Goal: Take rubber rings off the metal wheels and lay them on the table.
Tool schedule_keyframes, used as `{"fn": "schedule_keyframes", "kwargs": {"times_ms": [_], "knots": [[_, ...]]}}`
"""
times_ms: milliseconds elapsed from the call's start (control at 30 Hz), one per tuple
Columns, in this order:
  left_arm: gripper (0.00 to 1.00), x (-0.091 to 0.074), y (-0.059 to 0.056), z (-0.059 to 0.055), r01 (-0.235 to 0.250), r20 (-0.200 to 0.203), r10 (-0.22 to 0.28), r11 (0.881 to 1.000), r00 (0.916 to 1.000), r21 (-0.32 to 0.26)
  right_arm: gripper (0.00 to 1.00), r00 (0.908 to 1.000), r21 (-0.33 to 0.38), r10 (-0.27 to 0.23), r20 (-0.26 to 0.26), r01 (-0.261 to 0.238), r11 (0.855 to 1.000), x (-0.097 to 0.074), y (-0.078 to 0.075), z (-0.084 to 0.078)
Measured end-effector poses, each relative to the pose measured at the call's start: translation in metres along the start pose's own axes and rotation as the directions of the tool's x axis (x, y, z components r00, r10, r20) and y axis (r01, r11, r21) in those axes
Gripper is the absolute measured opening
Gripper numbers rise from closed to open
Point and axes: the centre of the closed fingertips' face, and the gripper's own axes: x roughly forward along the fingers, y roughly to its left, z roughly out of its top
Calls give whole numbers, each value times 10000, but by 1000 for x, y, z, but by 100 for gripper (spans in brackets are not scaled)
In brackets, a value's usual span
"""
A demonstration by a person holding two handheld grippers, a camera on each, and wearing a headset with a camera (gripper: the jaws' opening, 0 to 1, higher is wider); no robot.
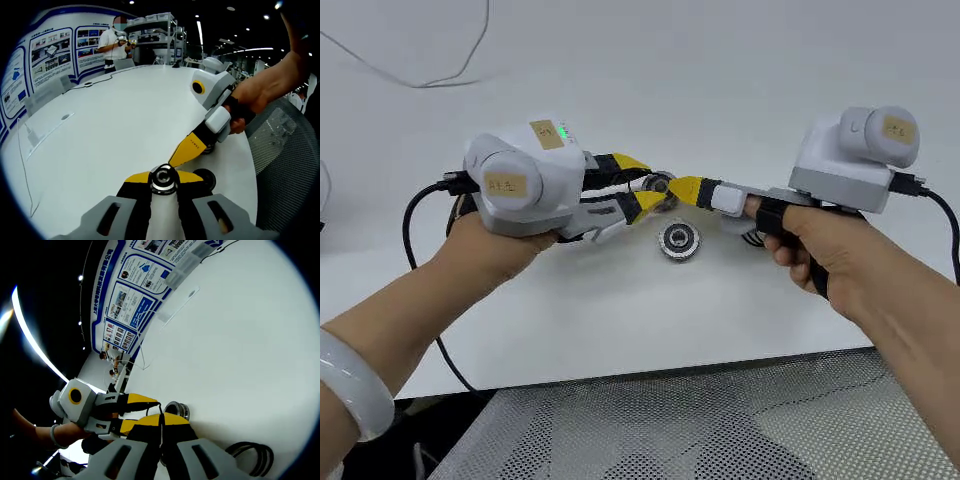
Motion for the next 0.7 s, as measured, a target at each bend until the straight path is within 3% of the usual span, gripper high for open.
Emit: {"fn": "schedule_keyframes", "kwargs": {"times_ms": [400,700], "knots": [[21,-10,0,1,-176,111,178,9997,9998,-176,1,10000,-18,-91,40,91,10000,-10,1,0],[22,-18,1,-3,-338,80,341,9989,9994,-312,1,9989,-253,-364,305,372,9990,-40,4,7]]}}
